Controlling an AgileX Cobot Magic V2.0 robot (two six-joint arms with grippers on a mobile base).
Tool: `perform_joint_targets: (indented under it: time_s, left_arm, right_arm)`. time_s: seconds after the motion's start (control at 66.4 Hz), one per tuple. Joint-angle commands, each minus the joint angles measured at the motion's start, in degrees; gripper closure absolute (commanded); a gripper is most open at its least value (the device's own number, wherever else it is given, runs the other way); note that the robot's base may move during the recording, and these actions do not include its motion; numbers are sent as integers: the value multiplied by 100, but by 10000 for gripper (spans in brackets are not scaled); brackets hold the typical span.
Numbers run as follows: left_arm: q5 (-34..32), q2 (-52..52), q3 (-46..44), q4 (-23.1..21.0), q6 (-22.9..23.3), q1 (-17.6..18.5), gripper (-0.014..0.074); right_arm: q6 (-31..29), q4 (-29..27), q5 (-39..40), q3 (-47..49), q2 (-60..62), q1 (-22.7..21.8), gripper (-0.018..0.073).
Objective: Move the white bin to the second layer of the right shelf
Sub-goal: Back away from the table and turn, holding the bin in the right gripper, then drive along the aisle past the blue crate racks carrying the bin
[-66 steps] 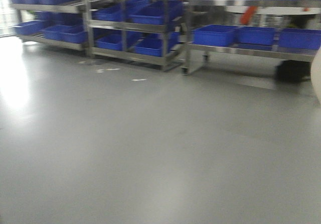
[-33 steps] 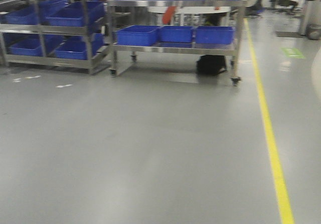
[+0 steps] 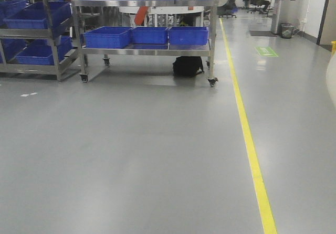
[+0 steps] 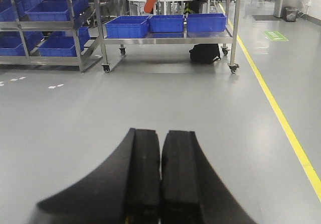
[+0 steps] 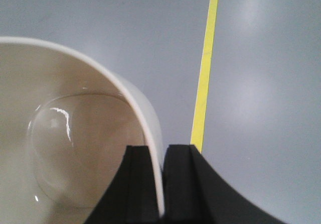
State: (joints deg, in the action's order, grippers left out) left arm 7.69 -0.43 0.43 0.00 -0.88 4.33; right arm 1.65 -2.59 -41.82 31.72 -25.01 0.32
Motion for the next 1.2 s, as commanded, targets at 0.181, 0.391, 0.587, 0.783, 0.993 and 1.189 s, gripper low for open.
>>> perform_joint_targets:
  time_s: [0.181, 0.391, 0.587, 0.783, 0.993, 1.189]
  left_arm:
    - [-493, -92, 211, 0, 17, 19, 512]
    - [-493, -92, 211, 0, 17, 19, 512]
    - [-493, -92, 211, 0, 17, 19, 512]
    - [-493, -92, 211, 0, 17, 19, 512]
    - [-493, -92, 211, 0, 17, 19, 512]
    - [-493, -92, 211, 0, 17, 19, 512]
  right_arm:
    - [-2, -37, 510, 172, -28, -36, 503]
    - [-2, -37, 510, 172, -28, -36, 503]
    - [-2, -37, 510, 172, -28, -36, 503]
    - [-2, -37, 510, 172, -28, -36, 503]
    - [-2, -37, 510, 172, -28, -36, 503]
    - [-2, -37, 510, 172, -28, -36, 503]
